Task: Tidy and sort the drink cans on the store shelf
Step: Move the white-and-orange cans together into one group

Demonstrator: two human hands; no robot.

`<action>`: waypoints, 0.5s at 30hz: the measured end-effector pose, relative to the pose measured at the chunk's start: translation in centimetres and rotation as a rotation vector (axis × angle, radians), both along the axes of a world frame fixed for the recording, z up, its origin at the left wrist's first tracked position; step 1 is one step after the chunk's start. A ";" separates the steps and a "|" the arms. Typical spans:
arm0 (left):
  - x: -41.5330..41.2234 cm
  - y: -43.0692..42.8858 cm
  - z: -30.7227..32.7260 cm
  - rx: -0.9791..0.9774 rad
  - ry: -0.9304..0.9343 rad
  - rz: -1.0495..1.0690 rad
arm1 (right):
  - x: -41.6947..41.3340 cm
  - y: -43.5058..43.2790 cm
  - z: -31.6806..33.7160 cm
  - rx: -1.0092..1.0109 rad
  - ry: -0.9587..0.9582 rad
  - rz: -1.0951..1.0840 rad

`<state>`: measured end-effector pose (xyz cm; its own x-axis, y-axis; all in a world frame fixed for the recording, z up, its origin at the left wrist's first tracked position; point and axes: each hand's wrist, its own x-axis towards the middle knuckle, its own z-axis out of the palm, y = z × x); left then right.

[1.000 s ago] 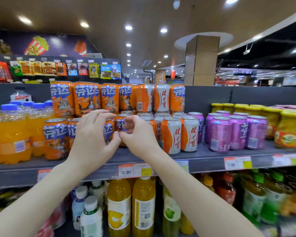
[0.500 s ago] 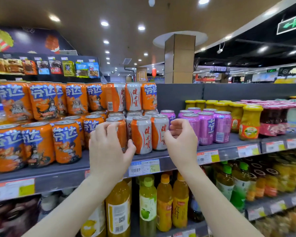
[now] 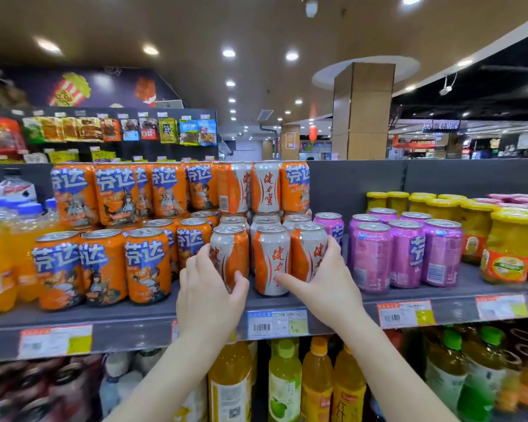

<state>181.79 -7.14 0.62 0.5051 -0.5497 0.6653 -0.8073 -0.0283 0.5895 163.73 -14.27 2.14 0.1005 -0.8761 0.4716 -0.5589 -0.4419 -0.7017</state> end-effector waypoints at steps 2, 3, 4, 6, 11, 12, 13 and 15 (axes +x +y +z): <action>0.3 -0.1 0.0 0.001 -0.008 -0.006 | 0.5 0.2 -0.1 -0.022 0.033 -0.050; 0.5 -0.1 0.0 0.000 -0.010 -0.014 | 0.6 0.3 0.0 -0.025 0.039 -0.065; 0.7 -0.2 0.0 -0.004 -0.013 -0.023 | 0.8 0.3 0.0 -0.027 0.044 -0.074; 1.0 -0.2 0.0 -0.012 -0.018 -0.036 | 1.0 0.4 0.1 -0.020 0.056 -0.080; 1.5 -0.1 0.4 -0.022 0.014 -0.071 | -0.1 0.1 0.7 0.031 0.004 0.059; 1.7 0.0 0.6 -0.023 0.029 -0.079 | -0.6 0.0 0.9 0.053 -0.001 0.086; 1.9 0.0 0.7 -0.023 0.043 -0.089 | -0.9 -0.1 1.0 0.064 0.004 0.097; 2.2 0.1 0.8 -0.019 0.056 -0.110 | -1.3 -0.2 1.2 0.065 0.020 0.087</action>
